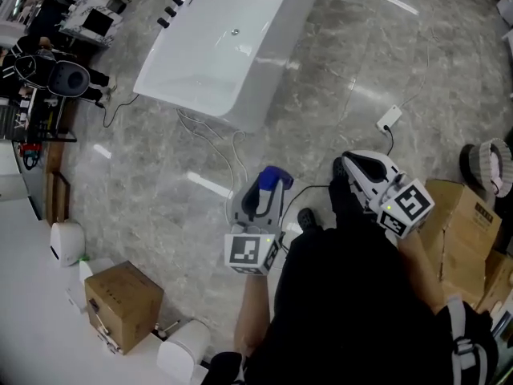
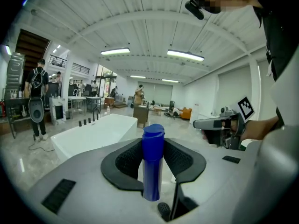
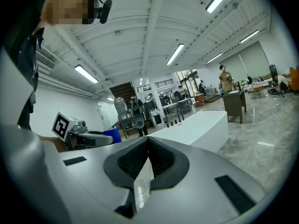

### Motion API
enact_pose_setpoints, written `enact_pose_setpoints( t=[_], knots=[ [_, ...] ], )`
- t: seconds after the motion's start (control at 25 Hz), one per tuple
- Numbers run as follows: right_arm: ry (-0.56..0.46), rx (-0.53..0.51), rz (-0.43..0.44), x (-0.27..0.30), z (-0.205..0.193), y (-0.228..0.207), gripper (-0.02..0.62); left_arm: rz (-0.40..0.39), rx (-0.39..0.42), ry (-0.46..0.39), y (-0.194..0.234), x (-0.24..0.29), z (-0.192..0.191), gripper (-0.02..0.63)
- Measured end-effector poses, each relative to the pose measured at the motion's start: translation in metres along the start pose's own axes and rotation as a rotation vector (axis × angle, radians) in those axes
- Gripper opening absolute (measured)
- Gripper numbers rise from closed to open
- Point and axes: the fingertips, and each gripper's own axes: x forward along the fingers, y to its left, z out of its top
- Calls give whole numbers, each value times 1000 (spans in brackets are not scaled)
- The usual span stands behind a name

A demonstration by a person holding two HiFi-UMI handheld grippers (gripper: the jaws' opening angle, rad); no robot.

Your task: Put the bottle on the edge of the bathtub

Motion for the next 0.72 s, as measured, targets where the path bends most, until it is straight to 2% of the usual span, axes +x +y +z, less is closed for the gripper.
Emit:
enact_pose_setpoints(
  t=[0.32,0.48,0.72],
  knots=[
    [-1,-11,65,23,31,-92,11,25,28,17,-21,94,35,149],
    [22,-8,77,33,28,-130,11,16,28,41,-33,136,36,149],
    [83,47,87,50,6,-155,11,-5,-15,107,-29,175,22,149]
  ],
)
